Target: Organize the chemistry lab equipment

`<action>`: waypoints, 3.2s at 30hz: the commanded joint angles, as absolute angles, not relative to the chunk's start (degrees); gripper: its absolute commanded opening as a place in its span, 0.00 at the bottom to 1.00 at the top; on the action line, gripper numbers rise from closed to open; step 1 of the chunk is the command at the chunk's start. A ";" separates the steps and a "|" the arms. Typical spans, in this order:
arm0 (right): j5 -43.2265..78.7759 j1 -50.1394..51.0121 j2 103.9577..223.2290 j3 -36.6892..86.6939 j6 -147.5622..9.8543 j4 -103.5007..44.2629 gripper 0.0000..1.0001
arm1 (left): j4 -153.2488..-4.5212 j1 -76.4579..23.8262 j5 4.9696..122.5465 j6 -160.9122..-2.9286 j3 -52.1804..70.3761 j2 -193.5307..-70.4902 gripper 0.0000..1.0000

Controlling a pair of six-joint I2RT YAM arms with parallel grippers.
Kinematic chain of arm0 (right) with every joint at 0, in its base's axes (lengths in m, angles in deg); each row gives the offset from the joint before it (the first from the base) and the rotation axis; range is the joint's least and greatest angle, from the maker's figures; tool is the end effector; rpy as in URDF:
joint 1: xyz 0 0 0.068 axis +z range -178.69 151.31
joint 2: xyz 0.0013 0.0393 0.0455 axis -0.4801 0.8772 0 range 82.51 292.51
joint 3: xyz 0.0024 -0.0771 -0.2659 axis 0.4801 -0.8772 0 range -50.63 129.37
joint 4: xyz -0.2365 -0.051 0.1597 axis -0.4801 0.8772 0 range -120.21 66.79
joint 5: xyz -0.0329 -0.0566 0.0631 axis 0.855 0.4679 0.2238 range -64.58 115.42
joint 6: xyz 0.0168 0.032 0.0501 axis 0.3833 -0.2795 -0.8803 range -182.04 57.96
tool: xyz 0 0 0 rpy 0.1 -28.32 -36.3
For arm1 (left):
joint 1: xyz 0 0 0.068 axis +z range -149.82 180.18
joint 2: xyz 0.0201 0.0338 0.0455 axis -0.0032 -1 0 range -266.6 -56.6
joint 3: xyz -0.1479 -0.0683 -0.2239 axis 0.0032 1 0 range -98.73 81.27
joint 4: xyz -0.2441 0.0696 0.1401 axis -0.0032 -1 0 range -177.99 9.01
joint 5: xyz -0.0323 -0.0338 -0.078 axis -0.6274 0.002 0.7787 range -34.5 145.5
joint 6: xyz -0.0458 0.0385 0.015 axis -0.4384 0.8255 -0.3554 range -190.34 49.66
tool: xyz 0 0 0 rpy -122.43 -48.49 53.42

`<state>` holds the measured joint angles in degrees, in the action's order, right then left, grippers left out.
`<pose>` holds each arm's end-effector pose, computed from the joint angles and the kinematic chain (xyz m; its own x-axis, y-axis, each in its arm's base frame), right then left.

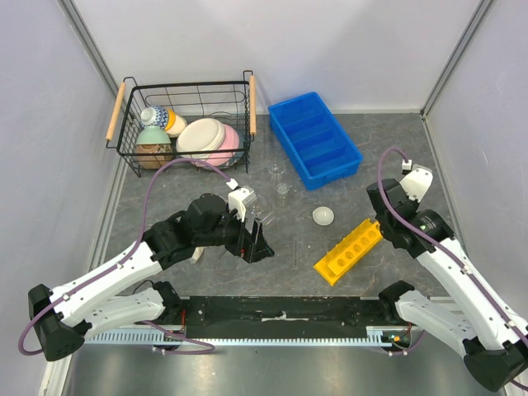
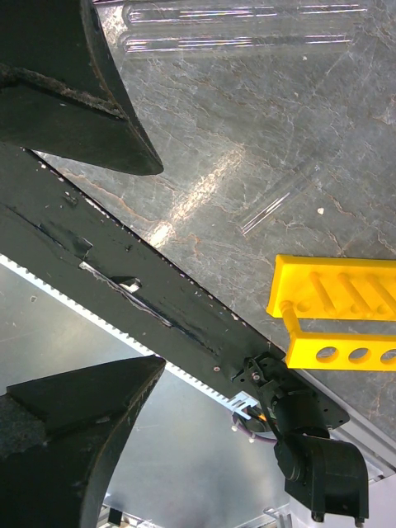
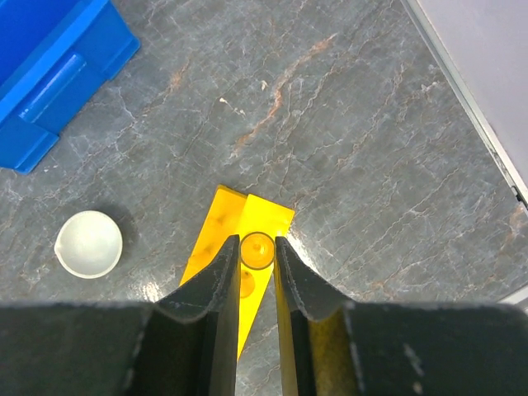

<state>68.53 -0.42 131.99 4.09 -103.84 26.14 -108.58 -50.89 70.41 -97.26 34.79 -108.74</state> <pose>0.1754 0.0582 0.3181 -0.4896 0.2892 -0.8226 0.4809 0.8765 0.0219 0.1382 -0.1901 0.2927 -0.7087 0.1812 -0.6818 0.6349 0.5852 -0.5044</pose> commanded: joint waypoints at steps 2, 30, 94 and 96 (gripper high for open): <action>67.95 -0.48 133.75 1.75 -106.33 24.28 0.04 | -107.88 -50.71 70.17 -97.15 34.68 -108.11 0.97; 71.73 -0.48 136.74 -4.75 -112.49 19.80 0.03 | -107.97 -50.79 70.70 -97.06 34.51 -106.53 0.97; 59.43 0.31 129.10 14.41 -90.08 24.37 0.65 | -106.30 -50.79 45.04 -101.98 32.66 -137.81 0.69; 59.34 0.31 128.92 13.80 -90.25 24.19 0.65 | -105.95 -50.79 44.60 -102.42 32.93 -138.25 0.68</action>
